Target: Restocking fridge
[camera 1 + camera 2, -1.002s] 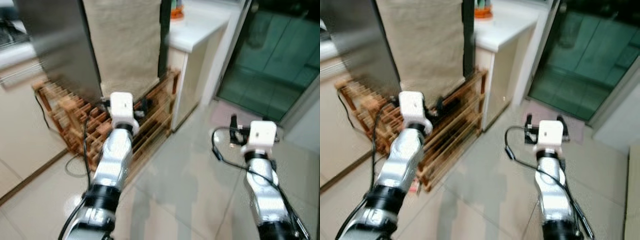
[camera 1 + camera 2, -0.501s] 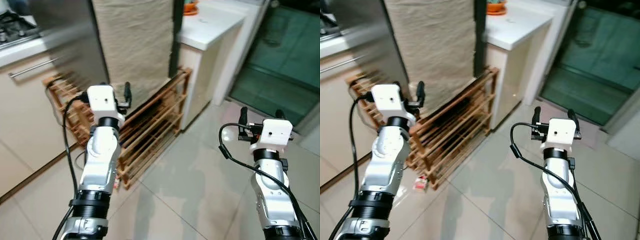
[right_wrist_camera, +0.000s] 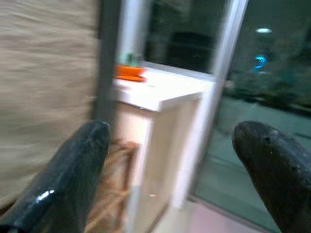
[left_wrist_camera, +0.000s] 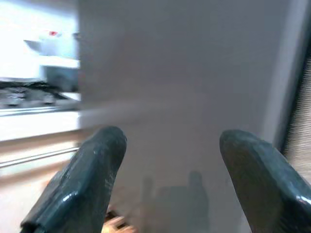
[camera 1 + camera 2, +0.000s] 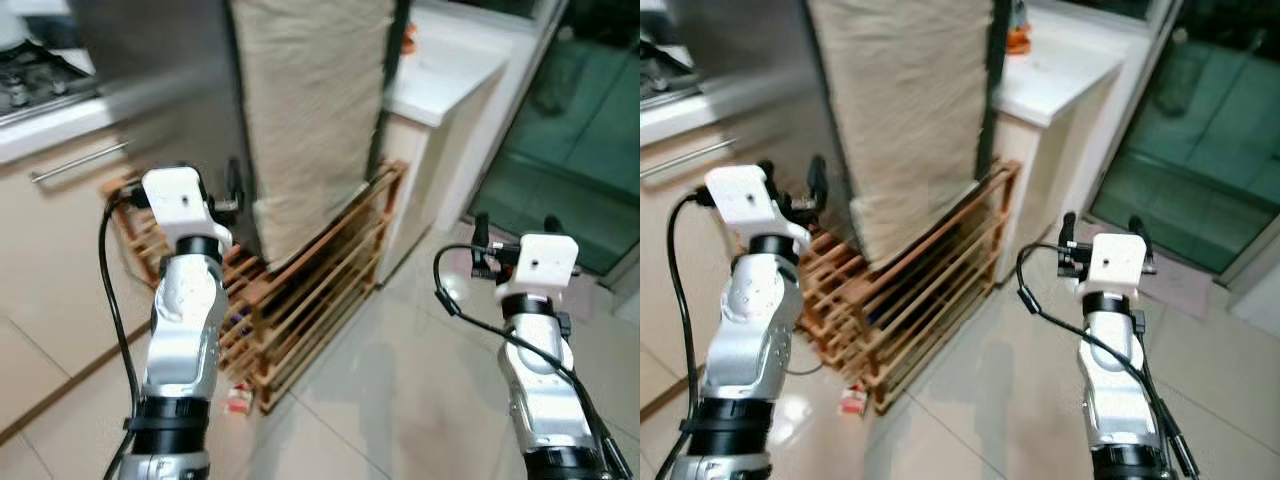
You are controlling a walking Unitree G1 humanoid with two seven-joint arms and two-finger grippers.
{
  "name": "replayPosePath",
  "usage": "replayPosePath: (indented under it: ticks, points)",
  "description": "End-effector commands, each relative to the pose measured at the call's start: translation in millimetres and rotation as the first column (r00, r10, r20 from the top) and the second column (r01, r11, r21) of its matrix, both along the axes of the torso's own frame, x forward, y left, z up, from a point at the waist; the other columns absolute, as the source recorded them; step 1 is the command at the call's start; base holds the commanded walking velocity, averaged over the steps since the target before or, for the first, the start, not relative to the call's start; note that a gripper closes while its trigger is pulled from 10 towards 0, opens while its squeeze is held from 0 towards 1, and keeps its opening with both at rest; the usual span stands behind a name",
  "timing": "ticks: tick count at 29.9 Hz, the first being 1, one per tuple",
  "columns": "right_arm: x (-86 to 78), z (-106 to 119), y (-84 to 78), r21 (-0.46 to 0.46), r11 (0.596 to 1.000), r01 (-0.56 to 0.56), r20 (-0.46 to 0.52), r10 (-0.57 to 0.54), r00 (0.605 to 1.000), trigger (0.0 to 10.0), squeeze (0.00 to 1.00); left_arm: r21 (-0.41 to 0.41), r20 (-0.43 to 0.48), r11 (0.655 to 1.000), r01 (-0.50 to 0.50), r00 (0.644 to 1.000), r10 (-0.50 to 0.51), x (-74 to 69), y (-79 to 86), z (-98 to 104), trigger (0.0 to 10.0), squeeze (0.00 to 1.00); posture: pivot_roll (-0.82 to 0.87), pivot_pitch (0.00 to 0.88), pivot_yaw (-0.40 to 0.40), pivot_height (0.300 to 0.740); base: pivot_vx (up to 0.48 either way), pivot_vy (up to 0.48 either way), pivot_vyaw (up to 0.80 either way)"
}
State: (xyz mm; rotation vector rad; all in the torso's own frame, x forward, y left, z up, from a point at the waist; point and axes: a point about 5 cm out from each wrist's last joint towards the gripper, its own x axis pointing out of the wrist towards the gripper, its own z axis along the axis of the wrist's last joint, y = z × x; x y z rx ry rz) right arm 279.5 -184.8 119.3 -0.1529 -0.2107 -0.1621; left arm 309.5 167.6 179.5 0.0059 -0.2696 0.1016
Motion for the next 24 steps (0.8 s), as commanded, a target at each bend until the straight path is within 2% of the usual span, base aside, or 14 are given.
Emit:
replayPosePath:
  ticks: [1, 3, 5, 11, 12, 14, 16, 17, 21, 24]
  points:
    - [-0.2, 4.7, -10.8, -0.014, 1.000, 0.026, 0.012, -0.026, 1.000, 10.0, 0.00, 0.026, -0.038, 0.994, 0.104, 0.994, -0.103, 4.6, -22.2, 1.0, 10.0, 0.00, -0.03, 0.000, -0.023, 0.740, 0.000, 0.000, 0.00]
    - [-0.1, 4.8, -11.1, -0.014, 1.000, 0.027, 0.010, -0.027, 1.000, 10.0, 0.00, 0.027, -0.075, 0.981, 0.193, 0.979, -0.190, 9.1, -38.3, 3.3, 10.0, 0.00, -0.03, 0.000, -0.023, 0.740, 0.000, 0.000, 0.00]
    - [1.5, 5.1, -12.9, -0.003, 0.999, 0.035, 0.005, -0.035, 0.999, 10.0, 0.00, 0.030, -0.114, 0.957, 0.288, 0.952, -0.283, 16.8, -62.6, 9.4, 10.0, 0.00, -0.03, 0.000, -0.023, 0.740, 0.000, 0.000, 0.00]
    - [0.1, 6.4, -13.1, -0.010, 0.999, 0.031, 0.002, -0.031, 1.000, 10.0, 0.00, 0.040, -0.134, 0.944, 0.327, 0.938, -0.319, 28.4, -82.5, 12.4, 10.0, 0.00, -0.05, 0.000, -0.020, 0.740, 0.000, 0.000, 0.00]
    - [0.1, 6.4, -13.1, -0.010, 0.999, 0.031, 0.002, -0.031, 1.000, 10.0, 0.00, 0.040, -0.134, 0.944, 0.327, 0.938, -0.319, 28.4, -82.5, 12.4, 10.0, 0.00, -0.05, 0.000, -0.020, 0.740, 0.000, 0.000, 0.00]
    - [-7.8, 6.2, -19.4, -0.026, 0.999, 0.037, -0.011, -0.037, 0.999, 10.0, 0.00, 0.023, -0.149, 0.958, 0.287, 0.948, -0.281, 40.8, -86.2, 16.4, 10.0, 0.00, -0.08, 0.000, -0.023, 0.740, 0.000, 0.000, 0.00]
    - [-9.7, 5.9, -20.9, -0.029, 0.999, 0.038, -0.015, -0.039, 0.999, 10.0, 0.00, 0.021, -0.149, 0.960, 0.278, 0.951, -0.272, 42.6, -86.1, 17.6, 10.0, 0.00, -0.08, 0.000, -0.023, 0.740, 0.000, 0.000, 0.00]
    - [-16.6, 3.5, -26.6, -0.045, 0.998, 0.045, -0.034, -0.047, 0.998, 10.0, 0.00, 0.019, -0.154, 0.974, 0.228, 0.963, -0.222, 47.7, -80.8, 20.8, 10.0, 0.00, -0.10, 0.000, -0.032, 0.740, 0.000, 0.000, 0.00]
    - [-27.1, -0.1, -33.4, -0.069, 0.996, 0.047, -0.063, -0.052, 0.997, 10.0, 0.00, 0.016, -0.128, 0.985, 0.173, 0.977, -0.170, 52.1, -74.2, 28.3, 10.0, 0.00, -0.12, 0.000, -0.047, 0.740, 0.000, 0.000, 0.00]
    - [-32.4, -0.7, -36.2, -0.082, 0.996, 0.043, -0.080, -0.050, 0.996, 10.0, 0.00, -0.017, -0.121, 0.982, 0.187, 0.975, -0.188, 54.2, -77.4, 30.4, 10.0, 0.00, -0.12, 0.000, -0.055, 0.740, 0.000, 0.000, 0.00]
